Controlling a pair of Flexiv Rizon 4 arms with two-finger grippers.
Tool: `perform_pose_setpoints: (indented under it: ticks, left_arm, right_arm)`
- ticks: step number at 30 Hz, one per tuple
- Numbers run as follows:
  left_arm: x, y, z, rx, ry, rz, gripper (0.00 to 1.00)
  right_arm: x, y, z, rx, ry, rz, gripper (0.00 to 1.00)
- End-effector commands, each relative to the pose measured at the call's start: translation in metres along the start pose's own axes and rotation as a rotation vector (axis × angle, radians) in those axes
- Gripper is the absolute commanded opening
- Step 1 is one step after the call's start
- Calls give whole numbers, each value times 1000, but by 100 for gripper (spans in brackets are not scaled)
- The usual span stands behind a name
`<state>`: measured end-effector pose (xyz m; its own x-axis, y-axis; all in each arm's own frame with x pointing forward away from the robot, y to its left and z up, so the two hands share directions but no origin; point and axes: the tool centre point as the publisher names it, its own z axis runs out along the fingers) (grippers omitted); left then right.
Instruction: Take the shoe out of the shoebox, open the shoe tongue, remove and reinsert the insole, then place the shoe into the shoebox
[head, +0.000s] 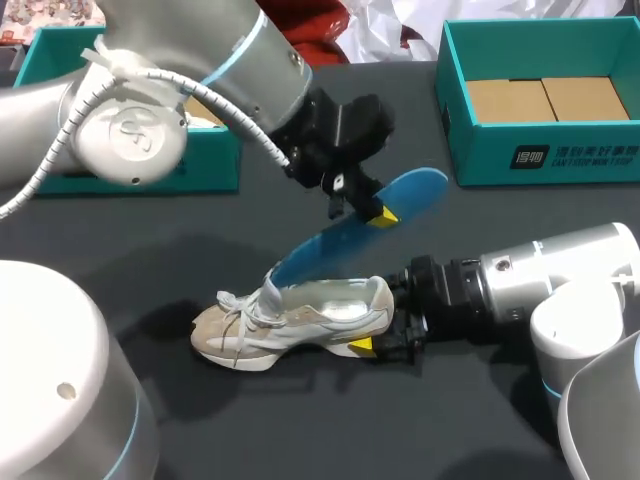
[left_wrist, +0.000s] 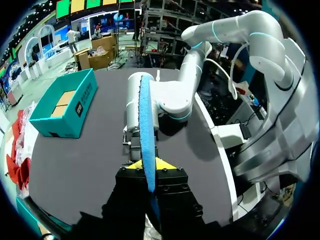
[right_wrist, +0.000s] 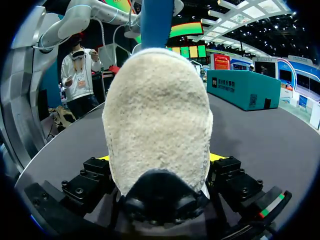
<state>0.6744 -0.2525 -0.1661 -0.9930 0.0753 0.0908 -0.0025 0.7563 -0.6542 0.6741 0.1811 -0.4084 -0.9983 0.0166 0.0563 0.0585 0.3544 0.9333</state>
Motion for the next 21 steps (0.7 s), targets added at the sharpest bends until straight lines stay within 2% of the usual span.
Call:
perform_pose_setpoints:
  ticks: [1, 11, 21]
  left_arm:
    - [8, -8, -35, 124, -32, -18, 0]
    - [24, -51, -97, 341, -39, -94, 0]
    - [24, -51, -97, 341, -39, -94, 0]
  right_arm:
    - [1, 0, 1, 3, -2, 1, 0]
    - [1, 0, 1, 3, -2, 1, 0]
    - [1, 0, 1, 3, -2, 1, 0]
